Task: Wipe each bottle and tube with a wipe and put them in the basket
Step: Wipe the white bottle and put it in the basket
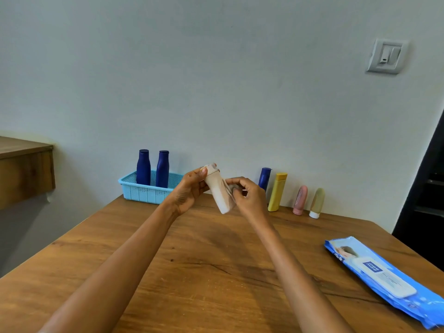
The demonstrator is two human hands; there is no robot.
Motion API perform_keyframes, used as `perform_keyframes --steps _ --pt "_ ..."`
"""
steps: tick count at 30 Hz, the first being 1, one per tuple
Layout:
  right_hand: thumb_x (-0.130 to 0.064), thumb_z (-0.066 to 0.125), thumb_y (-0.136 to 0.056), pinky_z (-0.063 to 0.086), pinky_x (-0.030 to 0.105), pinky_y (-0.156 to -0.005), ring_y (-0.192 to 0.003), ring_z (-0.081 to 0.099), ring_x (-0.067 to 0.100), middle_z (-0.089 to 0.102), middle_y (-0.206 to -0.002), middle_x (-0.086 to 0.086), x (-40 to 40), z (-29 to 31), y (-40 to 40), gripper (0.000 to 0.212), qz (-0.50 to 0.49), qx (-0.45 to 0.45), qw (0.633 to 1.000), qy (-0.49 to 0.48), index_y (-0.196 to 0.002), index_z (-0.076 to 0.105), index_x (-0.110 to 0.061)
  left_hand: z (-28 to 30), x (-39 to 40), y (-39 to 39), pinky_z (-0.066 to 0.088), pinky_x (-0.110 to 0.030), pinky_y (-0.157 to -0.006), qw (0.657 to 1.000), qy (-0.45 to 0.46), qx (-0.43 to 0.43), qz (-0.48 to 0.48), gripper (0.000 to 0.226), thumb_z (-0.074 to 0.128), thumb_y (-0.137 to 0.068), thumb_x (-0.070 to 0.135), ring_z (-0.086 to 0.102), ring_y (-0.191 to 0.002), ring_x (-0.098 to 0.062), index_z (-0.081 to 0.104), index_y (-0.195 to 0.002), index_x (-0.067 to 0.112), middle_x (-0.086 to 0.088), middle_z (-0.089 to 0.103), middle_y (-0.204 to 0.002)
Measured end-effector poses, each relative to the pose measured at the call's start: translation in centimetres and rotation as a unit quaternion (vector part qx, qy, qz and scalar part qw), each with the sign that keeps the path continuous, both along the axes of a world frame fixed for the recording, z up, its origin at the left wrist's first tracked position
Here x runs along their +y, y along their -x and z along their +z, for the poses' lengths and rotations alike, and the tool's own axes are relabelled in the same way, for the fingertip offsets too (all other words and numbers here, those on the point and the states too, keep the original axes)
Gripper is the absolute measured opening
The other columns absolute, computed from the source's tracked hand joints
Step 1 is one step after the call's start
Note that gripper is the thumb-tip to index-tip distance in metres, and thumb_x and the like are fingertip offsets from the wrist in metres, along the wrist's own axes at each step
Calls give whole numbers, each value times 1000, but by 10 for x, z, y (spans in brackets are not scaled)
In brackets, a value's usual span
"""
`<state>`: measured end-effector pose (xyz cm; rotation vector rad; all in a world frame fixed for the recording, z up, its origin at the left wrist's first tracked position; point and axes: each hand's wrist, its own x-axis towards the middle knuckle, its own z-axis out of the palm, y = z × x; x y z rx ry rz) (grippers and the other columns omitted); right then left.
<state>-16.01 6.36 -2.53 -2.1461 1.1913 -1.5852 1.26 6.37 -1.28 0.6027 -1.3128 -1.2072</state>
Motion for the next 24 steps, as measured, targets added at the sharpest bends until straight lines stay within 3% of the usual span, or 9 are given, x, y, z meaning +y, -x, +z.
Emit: perform_keyframes --steps 3,5,9,12,15,17,20,24 --pt "-4 51 -93 41 0 -80 -114 44 -2 55 -132 -1 4 -1 -8 41 44 33 998 22 -132 53 -17 1 -2 -1 49 -27 -89 1000 10 16 12 91 86 -39 59 61 -96 -14 60 -113 12 -4 66 -105" --pt "-2 49 -93 40 2 -85 -116 41 -3 50 -136 0 7 -3 -13 45 80 52 995 37 -136 47 -16 1 -3 -5 47 -29 -92 999 15 34 26 91 86 -41 58 59 -98 -16 60 -114 11 -5 65 -106" --pt "-8 57 -90 47 5 -74 -106 54 3 61 -126 5 7 -7 -12 36 89 75 992 58 -125 59 -14 -1 -8 -18 50 -27 -88 997 13 55 50 88 86 -39 59 60 -97 -15 62 -111 14 -2 67 -105" --pt "-10 59 -90 49 5 -69 -101 61 10 67 -114 5 2 -12 -2 27 64 33 996 43 -116 66 -12 0 -9 -19 50 -29 -89 997 10 56 54 88 87 -39 58 61 -98 -15 62 -111 15 -2 67 -105" --pt "-11 55 -91 44 0 -71 -102 53 0 62 -125 3 -1 -13 4 32 47 26 999 1 -123 61 -14 1 -8 -15 49 -30 -90 998 5 49 50 87 87 -38 58 62 -98 -15 62 -110 16 0 69 -103" --pt "-13 51 -94 42 1 -79 -112 45 -3 52 -137 -1 0 -12 1 40 63 44 997 -11 -134 51 -18 1 -7 -11 49 -30 -89 998 5 36 46 87 87 -38 59 63 -97 -14 62 -110 16 1 70 -102" --pt "-18 45 -98 39 14 -96 -127 30 -3 34 -150 -6 6 -9 -11 47 105 67 992 -20 -143 35 -24 1 -6 -9 50 -27 -87 998 11 29 48 87 86 -40 60 63 -95 -13 62 -110 14 0 70 -100" --pt "-12 51 -94 44 3 -79 -116 41 -3 47 -139 -6 10 -7 -16 44 113 81 990 14 -136 48 -22 1 -6 -16 50 -28 -88 997 11 52 56 86 87 -39 58 62 -94 -15 63 -109 14 -1 69 -99"
